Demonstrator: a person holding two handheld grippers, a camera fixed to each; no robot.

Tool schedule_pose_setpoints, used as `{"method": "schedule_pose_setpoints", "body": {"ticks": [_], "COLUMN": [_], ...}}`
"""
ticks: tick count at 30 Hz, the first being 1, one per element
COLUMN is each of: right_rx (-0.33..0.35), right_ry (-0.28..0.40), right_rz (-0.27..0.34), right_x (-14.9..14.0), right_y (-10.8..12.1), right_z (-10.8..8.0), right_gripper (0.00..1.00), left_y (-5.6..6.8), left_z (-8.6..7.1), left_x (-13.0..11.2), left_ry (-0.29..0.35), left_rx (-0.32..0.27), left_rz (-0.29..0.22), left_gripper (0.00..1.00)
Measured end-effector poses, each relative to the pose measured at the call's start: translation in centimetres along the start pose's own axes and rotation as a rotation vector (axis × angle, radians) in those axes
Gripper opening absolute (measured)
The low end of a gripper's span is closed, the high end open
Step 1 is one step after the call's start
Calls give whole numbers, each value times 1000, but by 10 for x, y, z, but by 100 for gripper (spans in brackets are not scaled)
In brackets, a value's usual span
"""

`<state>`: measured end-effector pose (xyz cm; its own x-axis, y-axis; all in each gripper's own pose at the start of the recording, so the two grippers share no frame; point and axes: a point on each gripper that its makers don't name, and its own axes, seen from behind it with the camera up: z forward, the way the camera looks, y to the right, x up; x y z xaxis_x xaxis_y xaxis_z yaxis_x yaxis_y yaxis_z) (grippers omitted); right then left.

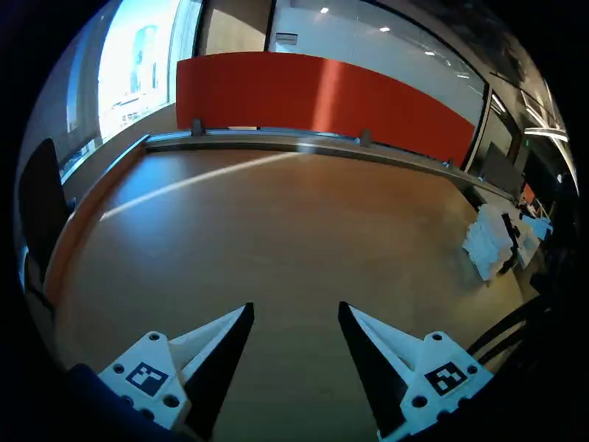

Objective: Fold towel

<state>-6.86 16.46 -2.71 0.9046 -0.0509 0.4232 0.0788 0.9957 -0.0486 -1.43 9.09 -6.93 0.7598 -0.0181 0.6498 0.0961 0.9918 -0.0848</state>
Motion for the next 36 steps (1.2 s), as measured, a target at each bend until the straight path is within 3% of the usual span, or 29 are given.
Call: {"method": "schedule_pose_setpoints", "body": {"ticks": [9, 26, 36], "right_rx": [-19, 9, 32], "right_ry": [154, 230, 288], "right_rz": [21, 64, 58], "right_x": [37, 66, 90], "right_y": [-18, -58, -91], "right_z": [-8, -19, -26], "right_gripper": [100, 100, 100], "left_y": [-5, -28, -38], "left_z": [1, -7, -18], "left_x": [21, 94, 137], "left_ry": [70, 319, 439], "left_rx": [13, 69, 77], "left_rz": [-9, -31, -40], "left_gripper": [84, 84, 84]}}
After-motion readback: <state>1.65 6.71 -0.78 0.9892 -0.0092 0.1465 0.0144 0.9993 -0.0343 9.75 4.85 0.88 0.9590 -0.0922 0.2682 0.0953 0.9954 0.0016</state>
